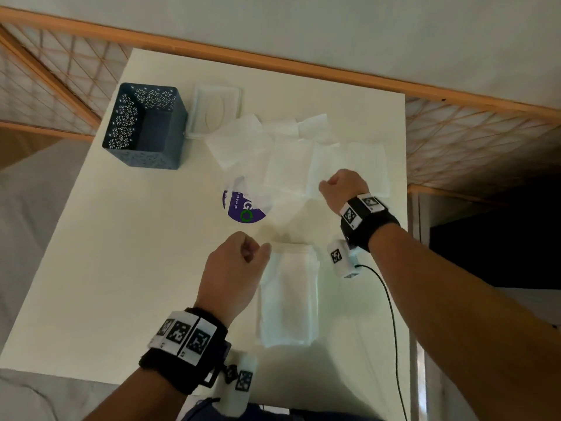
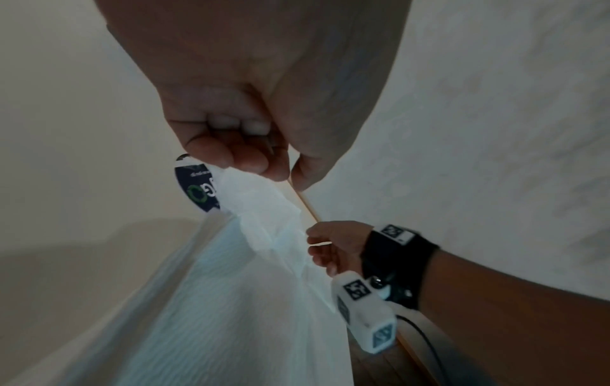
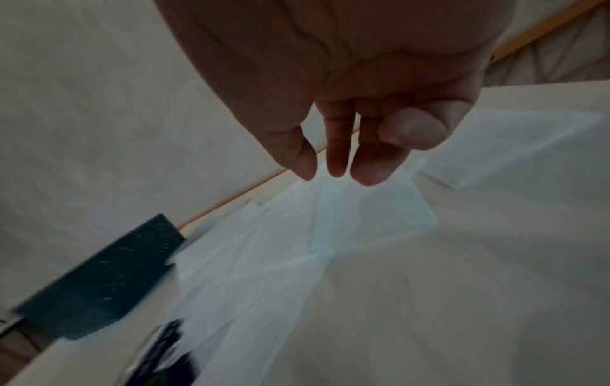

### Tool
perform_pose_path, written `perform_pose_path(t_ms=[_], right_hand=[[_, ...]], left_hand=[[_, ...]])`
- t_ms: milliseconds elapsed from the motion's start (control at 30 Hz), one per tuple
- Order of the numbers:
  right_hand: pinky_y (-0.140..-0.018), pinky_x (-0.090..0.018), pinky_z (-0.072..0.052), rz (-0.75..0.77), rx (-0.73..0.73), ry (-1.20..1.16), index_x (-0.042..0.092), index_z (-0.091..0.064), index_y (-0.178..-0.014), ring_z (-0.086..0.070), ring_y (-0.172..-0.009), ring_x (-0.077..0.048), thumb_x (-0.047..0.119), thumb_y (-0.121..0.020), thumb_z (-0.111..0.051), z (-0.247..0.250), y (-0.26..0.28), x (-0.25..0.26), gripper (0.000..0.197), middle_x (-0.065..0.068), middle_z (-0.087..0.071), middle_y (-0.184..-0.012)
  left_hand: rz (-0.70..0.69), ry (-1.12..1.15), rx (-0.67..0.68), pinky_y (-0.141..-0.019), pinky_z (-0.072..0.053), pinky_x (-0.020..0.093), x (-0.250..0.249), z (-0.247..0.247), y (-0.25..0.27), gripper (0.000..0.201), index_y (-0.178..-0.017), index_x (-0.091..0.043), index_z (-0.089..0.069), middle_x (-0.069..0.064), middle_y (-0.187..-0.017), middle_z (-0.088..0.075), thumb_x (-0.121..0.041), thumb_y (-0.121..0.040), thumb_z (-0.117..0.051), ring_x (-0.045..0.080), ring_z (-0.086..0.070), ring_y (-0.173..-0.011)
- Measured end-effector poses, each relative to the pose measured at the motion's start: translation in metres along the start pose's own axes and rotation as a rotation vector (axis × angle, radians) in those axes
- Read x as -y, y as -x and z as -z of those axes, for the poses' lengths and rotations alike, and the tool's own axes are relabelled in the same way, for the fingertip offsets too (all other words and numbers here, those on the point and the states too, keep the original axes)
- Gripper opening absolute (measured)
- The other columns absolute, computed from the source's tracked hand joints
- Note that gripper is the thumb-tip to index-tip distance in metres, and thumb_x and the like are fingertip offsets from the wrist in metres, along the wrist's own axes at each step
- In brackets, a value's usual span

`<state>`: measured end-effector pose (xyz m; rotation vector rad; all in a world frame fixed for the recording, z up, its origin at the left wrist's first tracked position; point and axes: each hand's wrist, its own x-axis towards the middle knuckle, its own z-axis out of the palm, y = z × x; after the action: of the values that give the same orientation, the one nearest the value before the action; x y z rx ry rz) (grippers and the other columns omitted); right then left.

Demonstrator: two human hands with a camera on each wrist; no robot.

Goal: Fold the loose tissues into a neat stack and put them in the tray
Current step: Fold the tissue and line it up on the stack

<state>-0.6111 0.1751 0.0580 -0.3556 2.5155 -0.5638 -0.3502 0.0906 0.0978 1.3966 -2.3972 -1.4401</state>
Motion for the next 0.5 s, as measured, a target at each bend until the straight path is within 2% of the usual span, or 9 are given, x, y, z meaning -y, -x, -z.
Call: perform_pose_path(t_ms=[67, 133, 233, 400, 467, 500], right_hand=[[-0.078, -0.034, -0.048, 0.019, 0.009, 0.111, 0.007, -0.064, -0.109, -0.060, -0.096, -0.033, 0.027, -0.097, -0.059, 0.001, -0.035, 0.006, 0.023, -0.011, -0.066, -0.107], [-0.086, -0.037, -0.048, -0.012, -0.036, 0.187, 0.006, -0.061, -0.124, -0.059, -0.115, -0.038, 0.030, -0.098, -0.059, 0.005, -0.062, 0.010, 0.035, -0.019, -0.060, -0.128], [-0.096, -0.041, -0.046, -0.115, -0.037, 0.146, 0.004, -0.055, -0.138, -0.055, -0.128, -0.039, 0.037, -0.095, -0.066, 0.008, -0.090, 0.010, 0.055, -0.021, -0.053, -0.141], [-0.103, -0.046, -0.046, -0.184, 0.025, 0.132, 0.002, -0.047, -0.145, -0.049, -0.135, -0.038, 0.044, -0.091, -0.075, 0.003, -0.106, 0.010, 0.074, -0.020, -0.048, -0.147], [-0.099, -0.045, -0.053, -0.210, 0.035, 0.105, 0.004, -0.054, -0.135, -0.059, -0.124, -0.036, 0.049, -0.086, -0.079, 0.000, -0.110, 0.010, 0.071, -0.016, -0.059, -0.135], [-0.090, -0.042, -0.056, -0.200, 0.023, 0.069, 0.005, -0.061, -0.121, -0.065, -0.113, -0.035, 0.047, -0.083, -0.081, -0.001, -0.111, 0.009, 0.060, -0.014, -0.067, -0.120]], left_hand=[[-0.016, 0.016, 0.008, -0.061, -0.039, 0.021, -0.006, 0.002, -0.010, 0.024, -0.078, -0.024, -0.060, -0.013, -0.064, -0.061, -0.040, -0.095, -0.068, 0.004, -0.057, -0.065], [-0.035, 0.023, 0.014, -0.059, -0.038, 0.016, -0.011, 0.002, -0.021, 0.023, -0.079, -0.023, -0.060, -0.017, -0.060, -0.058, -0.036, -0.096, -0.067, 0.004, -0.055, -0.062], [-0.050, 0.026, 0.010, -0.058, -0.039, 0.015, -0.014, 0.000, -0.038, 0.022, -0.079, -0.022, -0.060, -0.019, -0.056, -0.055, -0.033, -0.097, -0.067, 0.005, -0.052, -0.059], [-0.059, 0.027, 0.026, -0.057, -0.038, 0.015, -0.017, -0.007, -0.057, 0.021, -0.079, -0.022, -0.061, -0.019, -0.056, -0.056, -0.033, -0.096, -0.067, 0.005, -0.052, -0.059], [-0.063, 0.029, 0.033, -0.058, -0.038, 0.015, -0.019, -0.009, -0.063, 0.020, -0.079, -0.022, -0.061, -0.019, -0.058, -0.057, -0.032, -0.095, -0.067, 0.005, -0.052, -0.060], [-0.068, 0.028, 0.036, -0.058, -0.039, 0.015, -0.020, -0.010, -0.065, 0.019, -0.079, -0.022, -0.061, -0.018, -0.058, -0.057, -0.032, -0.095, -0.067, 0.004, -0.052, -0.059]])
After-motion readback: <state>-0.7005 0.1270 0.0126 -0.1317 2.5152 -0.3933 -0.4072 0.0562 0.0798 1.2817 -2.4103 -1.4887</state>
